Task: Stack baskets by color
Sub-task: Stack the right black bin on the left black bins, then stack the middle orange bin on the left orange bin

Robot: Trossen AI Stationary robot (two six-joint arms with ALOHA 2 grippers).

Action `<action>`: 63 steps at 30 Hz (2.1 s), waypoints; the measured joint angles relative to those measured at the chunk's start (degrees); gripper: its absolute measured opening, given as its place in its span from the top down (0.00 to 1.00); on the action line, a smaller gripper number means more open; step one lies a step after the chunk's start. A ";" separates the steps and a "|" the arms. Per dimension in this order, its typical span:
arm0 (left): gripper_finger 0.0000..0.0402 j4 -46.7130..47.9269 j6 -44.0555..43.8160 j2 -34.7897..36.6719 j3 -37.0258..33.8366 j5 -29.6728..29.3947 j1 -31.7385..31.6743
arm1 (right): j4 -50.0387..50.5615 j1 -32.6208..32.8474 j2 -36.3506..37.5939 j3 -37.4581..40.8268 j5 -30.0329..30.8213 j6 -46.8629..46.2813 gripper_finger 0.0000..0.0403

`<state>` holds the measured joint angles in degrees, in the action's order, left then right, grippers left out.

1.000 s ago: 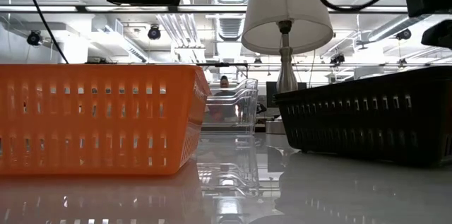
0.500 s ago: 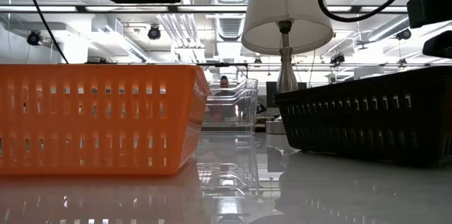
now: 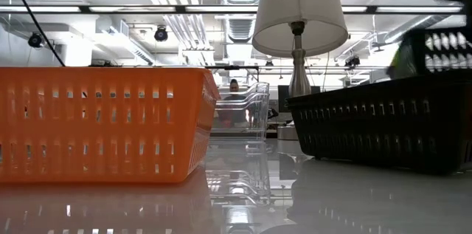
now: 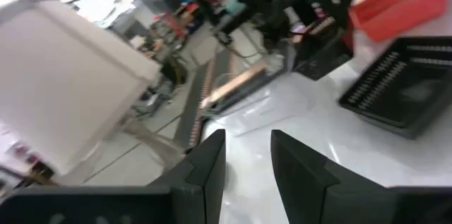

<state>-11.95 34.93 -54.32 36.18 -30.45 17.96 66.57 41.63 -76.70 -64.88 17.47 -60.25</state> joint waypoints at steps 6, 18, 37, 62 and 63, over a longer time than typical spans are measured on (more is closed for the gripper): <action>0.76 0.48 -0.08 1.66 -0.49 -0.21 0.00 | 2.63 -1.14 -2.19 -8.28 8.04 -4.41 0.98; 0.76 -2.75 -4.31 1.83 -6.41 -0.09 0.97 | 8.36 -8.31 -18.07 -26.04 3.27 -8.31 0.97; 0.76 -15.46 -7.66 9.79 -8.68 -0.30 1.14 | 11.68 -13.03 -33.79 -42.51 -3.11 -26.15 0.97; 0.76 -14.55 -7.60 18.46 -12.87 0.43 4.83 | 18.15 -14.56 -40.86 -52.70 -7.41 -29.09 0.70; 0.76 -14.53 -7.58 18.32 -12.87 0.43 4.83 | 18.20 -14.56 -40.65 -52.70 -7.27 -28.51 0.69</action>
<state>-26.48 27.35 -36.00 23.31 -30.02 22.79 84.77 27.07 -117.35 -117.58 10.20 -88.76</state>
